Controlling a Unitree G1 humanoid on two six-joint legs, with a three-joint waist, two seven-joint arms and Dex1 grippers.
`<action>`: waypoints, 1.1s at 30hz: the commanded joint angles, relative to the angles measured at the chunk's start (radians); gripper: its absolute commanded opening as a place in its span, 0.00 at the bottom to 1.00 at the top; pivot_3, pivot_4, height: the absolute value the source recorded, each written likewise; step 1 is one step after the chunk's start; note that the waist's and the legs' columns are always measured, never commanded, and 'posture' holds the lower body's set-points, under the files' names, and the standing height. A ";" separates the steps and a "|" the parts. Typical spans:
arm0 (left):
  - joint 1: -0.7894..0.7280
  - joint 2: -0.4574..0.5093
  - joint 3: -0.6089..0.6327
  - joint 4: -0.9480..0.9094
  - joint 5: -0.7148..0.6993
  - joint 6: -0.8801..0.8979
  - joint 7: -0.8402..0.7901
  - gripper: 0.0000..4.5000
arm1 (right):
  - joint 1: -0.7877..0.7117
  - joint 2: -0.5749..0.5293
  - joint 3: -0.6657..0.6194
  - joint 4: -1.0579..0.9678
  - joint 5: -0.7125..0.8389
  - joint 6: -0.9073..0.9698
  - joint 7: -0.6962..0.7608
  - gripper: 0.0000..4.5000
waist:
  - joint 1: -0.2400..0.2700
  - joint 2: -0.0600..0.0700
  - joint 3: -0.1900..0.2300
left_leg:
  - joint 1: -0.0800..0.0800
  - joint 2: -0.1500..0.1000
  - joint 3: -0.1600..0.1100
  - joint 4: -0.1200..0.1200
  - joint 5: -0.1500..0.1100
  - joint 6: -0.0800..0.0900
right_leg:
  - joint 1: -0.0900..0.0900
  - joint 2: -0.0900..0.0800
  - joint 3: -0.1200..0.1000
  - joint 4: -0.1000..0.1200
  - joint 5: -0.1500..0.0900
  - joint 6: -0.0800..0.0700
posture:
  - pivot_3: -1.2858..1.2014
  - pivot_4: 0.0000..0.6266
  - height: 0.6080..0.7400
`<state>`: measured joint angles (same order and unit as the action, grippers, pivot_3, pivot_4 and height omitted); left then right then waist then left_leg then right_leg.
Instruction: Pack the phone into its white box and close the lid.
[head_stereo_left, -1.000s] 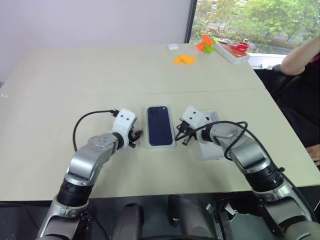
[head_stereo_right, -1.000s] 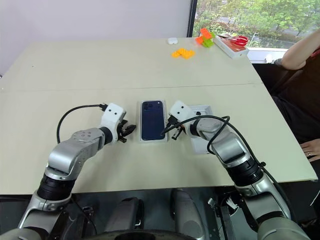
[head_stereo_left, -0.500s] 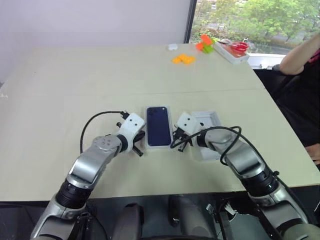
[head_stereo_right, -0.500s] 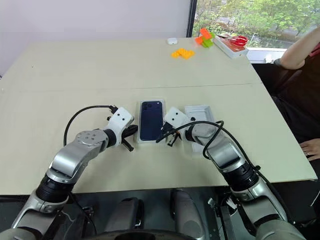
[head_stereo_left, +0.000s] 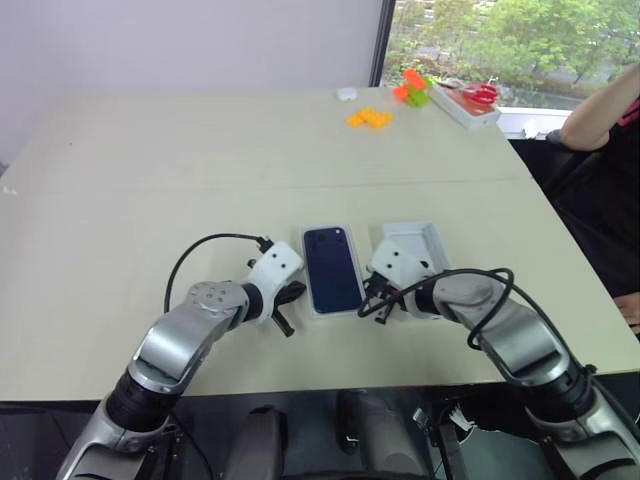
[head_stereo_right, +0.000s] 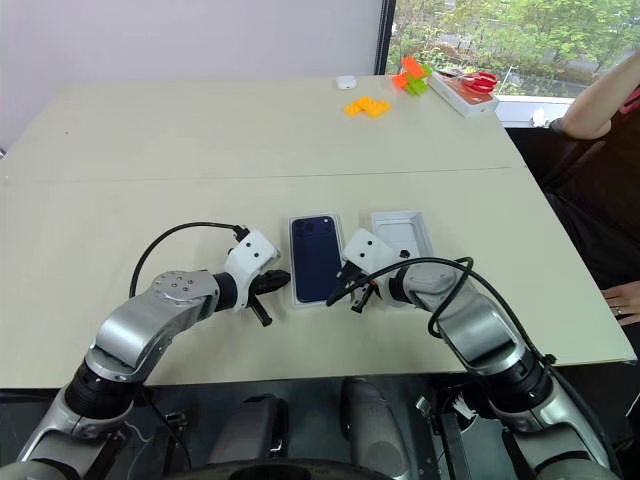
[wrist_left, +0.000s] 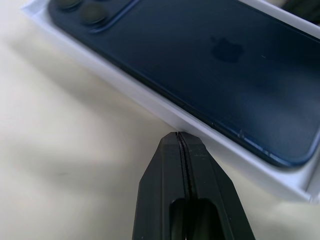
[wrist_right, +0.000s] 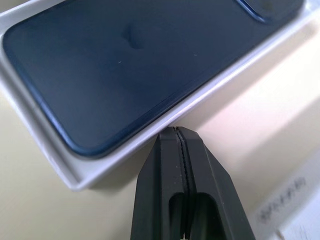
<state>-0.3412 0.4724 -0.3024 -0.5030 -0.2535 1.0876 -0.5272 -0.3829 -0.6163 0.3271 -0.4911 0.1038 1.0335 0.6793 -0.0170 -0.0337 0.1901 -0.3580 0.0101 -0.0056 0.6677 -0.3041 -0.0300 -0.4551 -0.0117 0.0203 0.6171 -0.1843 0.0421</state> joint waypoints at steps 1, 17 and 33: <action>-0.011 -0.024 -0.055 -0.079 -0.059 0.009 -0.043 0.01 | 0.005 0.001 -0.008 -0.101 0.055 0.004 0.027 0.00 | -0.001 0.000 0.000 | 0.000 0.000 0.000 0.000 0.000 0.000 | 0.000 0.000 0.000 0.000 0.000 0.000 | 0.52 0.24 0.89; -0.033 -0.034 -0.056 -0.047 -0.039 0.010 -0.032 0.01 | 0.010 0.005 0.023 -0.136 0.103 0.037 0.032 0.00 | -0.001 0.000 0.000 | 0.001 0.000 0.000 0.000 0.000 0.000 | 0.001 0.001 0.000 0.000 0.000 0.000 | 0.52 0.24 0.89; -0.028 -0.008 -0.035 -0.046 -0.035 0.006 -0.040 0.01 | 0.018 -0.026 0.007 -0.151 0.104 0.048 0.038 0.00 | -0.002 0.000 0.000 | 0.002 0.000 0.000 0.000 0.000 0.000 | 0.002 0.001 0.000 -0.001 -0.001 -0.001 | 0.52 0.24 0.89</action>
<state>-0.3596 0.4744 -0.3261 -0.5131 -0.2530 1.1193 -0.5398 -0.3511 -0.6548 0.3150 -0.5657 0.1521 1.1060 0.6833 -0.0187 -0.0337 0.1901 -0.3564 0.0102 -0.0059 0.6677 -0.3044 -0.0295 -0.4533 -0.0110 0.0200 0.6165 -0.1854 0.0414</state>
